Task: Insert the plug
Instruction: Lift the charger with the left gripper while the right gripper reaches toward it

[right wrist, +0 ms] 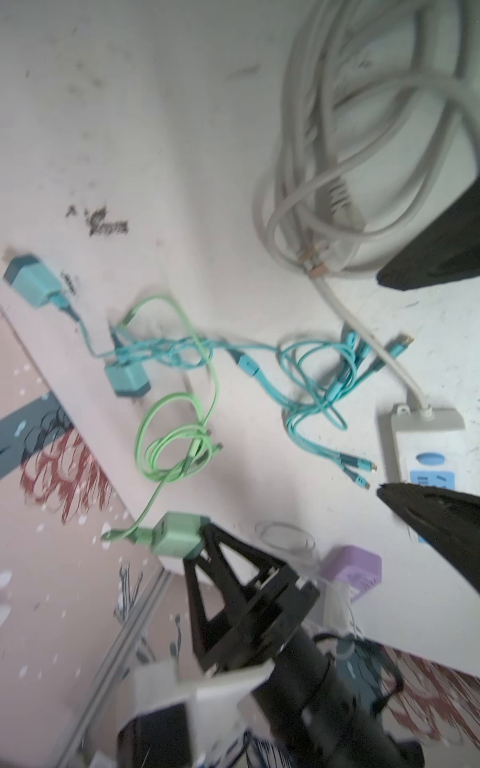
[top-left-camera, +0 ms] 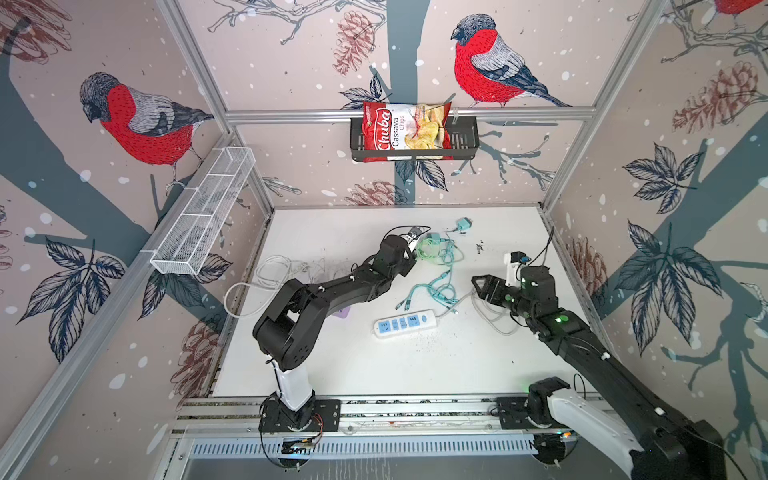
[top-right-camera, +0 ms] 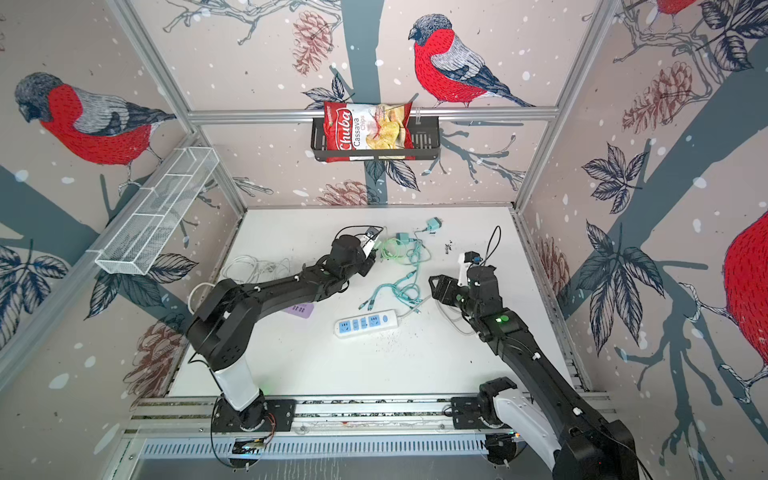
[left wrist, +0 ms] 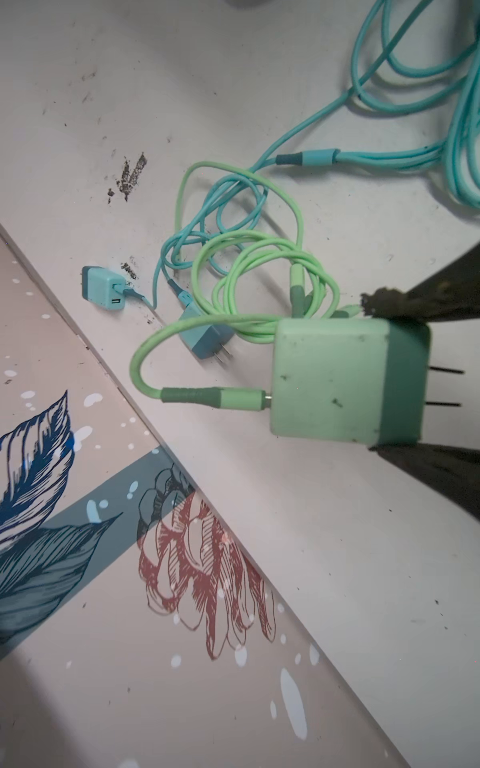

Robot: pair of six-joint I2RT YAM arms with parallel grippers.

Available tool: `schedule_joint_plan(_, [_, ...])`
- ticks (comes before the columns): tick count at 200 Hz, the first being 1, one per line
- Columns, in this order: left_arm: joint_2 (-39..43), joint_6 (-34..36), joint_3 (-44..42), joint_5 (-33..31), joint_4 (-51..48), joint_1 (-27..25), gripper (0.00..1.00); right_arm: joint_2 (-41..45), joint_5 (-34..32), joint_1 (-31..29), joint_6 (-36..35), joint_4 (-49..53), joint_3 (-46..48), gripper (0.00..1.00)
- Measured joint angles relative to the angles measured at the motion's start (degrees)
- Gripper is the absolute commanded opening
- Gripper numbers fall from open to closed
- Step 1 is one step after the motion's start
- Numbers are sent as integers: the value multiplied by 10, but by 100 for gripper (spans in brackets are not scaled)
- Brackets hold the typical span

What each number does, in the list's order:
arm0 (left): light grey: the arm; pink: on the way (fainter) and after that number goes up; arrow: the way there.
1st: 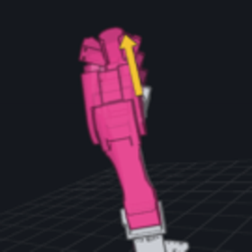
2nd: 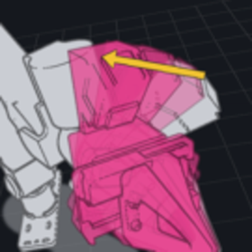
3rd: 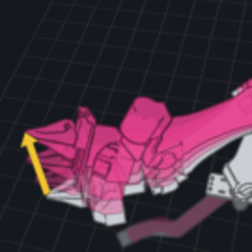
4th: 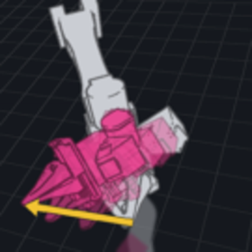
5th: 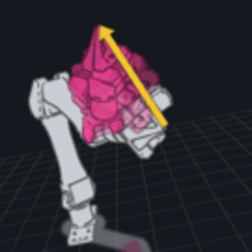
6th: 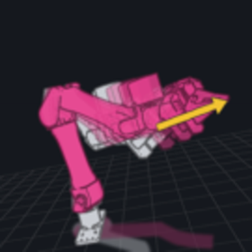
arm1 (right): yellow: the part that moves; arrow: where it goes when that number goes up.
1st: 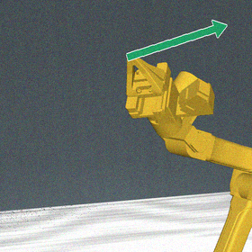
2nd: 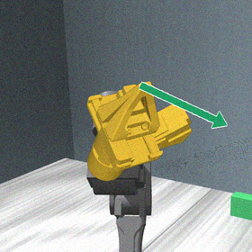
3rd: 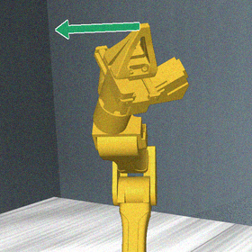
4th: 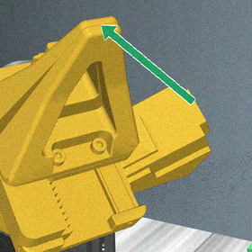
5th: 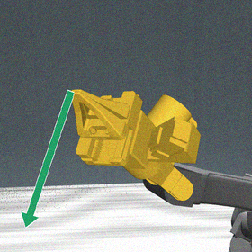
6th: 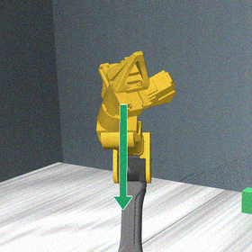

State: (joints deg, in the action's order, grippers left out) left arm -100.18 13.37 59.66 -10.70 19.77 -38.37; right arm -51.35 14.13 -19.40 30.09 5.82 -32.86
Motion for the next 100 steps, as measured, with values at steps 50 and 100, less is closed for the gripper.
schedule_joint_plan(50, [66, -13, -70, 58, 53, -20, 22, -23, 81, -19, -30, -93, -26, 73])
schedule_joint_plan(100, [85, -30, -120, 139, 86, -42, 21, -110, 126, -66, -71, -116, -95, 73])
